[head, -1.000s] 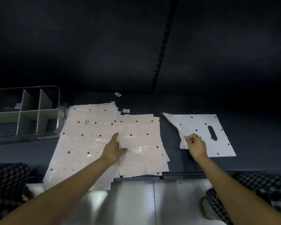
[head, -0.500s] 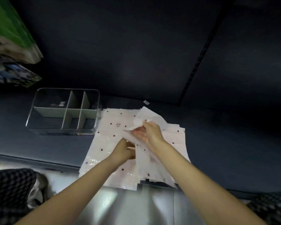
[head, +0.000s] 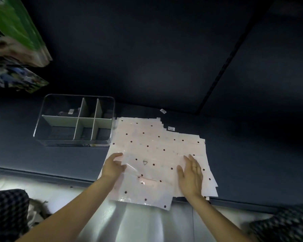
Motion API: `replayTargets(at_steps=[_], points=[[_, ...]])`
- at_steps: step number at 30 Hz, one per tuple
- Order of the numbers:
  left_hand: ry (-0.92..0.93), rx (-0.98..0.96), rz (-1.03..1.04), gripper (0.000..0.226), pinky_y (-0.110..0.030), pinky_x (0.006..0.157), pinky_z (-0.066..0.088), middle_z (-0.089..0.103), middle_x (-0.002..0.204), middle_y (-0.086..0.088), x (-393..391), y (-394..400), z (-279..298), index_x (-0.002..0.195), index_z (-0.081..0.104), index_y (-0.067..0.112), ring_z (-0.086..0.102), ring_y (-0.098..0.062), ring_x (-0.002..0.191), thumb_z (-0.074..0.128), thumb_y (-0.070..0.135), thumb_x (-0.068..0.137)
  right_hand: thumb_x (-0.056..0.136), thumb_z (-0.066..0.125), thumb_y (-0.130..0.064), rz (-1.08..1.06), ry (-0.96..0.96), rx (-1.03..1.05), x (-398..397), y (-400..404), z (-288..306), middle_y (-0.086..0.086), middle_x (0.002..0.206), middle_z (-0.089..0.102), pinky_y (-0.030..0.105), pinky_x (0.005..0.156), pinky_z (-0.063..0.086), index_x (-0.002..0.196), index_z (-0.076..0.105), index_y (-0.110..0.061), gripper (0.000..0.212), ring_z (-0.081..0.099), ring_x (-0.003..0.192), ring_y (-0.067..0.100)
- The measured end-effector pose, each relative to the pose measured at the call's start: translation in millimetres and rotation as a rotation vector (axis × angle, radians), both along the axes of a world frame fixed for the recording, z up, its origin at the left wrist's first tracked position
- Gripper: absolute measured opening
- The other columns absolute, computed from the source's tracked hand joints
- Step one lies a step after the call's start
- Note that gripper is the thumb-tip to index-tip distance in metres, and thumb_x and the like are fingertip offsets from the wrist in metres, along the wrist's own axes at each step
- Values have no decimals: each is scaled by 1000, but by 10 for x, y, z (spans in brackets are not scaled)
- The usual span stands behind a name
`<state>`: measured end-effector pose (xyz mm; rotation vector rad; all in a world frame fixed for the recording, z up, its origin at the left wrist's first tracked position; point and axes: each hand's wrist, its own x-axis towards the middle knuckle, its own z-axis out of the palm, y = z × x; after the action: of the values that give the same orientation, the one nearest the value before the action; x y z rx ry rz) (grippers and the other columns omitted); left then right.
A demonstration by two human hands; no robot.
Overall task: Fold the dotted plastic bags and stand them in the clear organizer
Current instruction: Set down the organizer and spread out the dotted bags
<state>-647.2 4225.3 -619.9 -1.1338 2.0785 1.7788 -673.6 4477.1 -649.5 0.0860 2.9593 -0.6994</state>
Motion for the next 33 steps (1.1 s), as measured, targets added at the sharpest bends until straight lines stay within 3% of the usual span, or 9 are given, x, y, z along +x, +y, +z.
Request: replayTargets(at_steps=[4, 9, 13, 16, 21, 24, 27, 30, 33], points=[[12, -165, 58, 44, -36, 79, 45, 54, 90, -10, 11, -203, -93, 127, 52, 15, 54, -28, 83, 57, -4, 88, 96, 16, -57, 191, -165, 284, 134, 184, -147, -10, 158, -12, 46, 116, -11, 147, -3, -42, 57, -16, 145, 21], [-9, -146, -26, 44, -45, 84, 50, 62, 100, -21, 107, -328, -165, 130, 46, 13, 61, -36, 92, 59, 4, 89, 91, 5, -64, 188, -213, 395, 111, 375, -208, -13, 153, -26, 54, 114, -11, 136, -27, -48, 57, -24, 142, 21], [66, 41, -109, 54, -40, 82, 51, 56, 102, -17, 250, -362, -54, 134, 39, 20, 58, -29, 87, 65, 10, 87, 92, 14, -65, 121, -265, 370, -9, 413, -183, -12, 156, -18, 55, 114, -9, 144, -12, -48, 60, -19, 144, 22], [46, -3, -257, 50, -28, 77, 46, 45, 104, -11, 400, -373, 36, 130, 43, 30, 51, -24, 90, 66, 16, 87, 91, 17, -66, 124, -259, 351, 61, 390, -218, -11, 157, -16, 54, 113, -11, 145, -7, -49, 61, -19, 144, 21], [4, 406, -297, 25, -27, 74, 58, 59, 113, -8, 632, -372, 88, 112, 62, 1, 62, -21, 93, 57, -6, 89, 91, 23, -65, 131, -236, 259, 165, 225, -41, -9, 158, -13, 45, 116, -13, 149, 0, -40, 67, -16, 145, 17], [-29, 601, -261, 24, -19, 70, 57, 64, 92, -9, 612, -358, 180, 108, 62, -3, 65, -17, 84, 56, -11, 87, 82, 31, -72, 450, -117, 109, 266, -52, 273, -17, 155, -9, 31, 115, -14, 149, 8, -36, 79, -12, 144, 7], [-55, 800, -179, 23, -18, 68, 57, 69, 83, -11, 540, -359, 302, 108, 63, -5, 69, -14, 74, 54, -11, 87, 78, 41, -76, 741, -90, 118, 444, -323, 497, -24, 150, 0, 25, 116, -9, 149, 13, -33, 87, -1, 142, 0], [-64, 948, -115, 18, -20, 65, 58, 70, 84, -14, 490, -416, 388, 102, 66, -9, 70, -15, 72, 54, -8, 87, 90, 53, -48, 741, 46, 134, 530, -375, 576, -18, 142, 38, 16, 111, 11, 140, 42, -25, 56, 31, 133, 2], [-106, 921, -178, 26, -20, 60, 57, 70, 83, -10, 446, -547, 482, 97, 71, -4, 70, -14, 71, 64, 17, 84, 93, 57, -27, 557, 54, 18, 502, -367, 743, -9, 107, 67, 17, 94, 35, 108, 69, -18, 21, 55, 108, 11]])
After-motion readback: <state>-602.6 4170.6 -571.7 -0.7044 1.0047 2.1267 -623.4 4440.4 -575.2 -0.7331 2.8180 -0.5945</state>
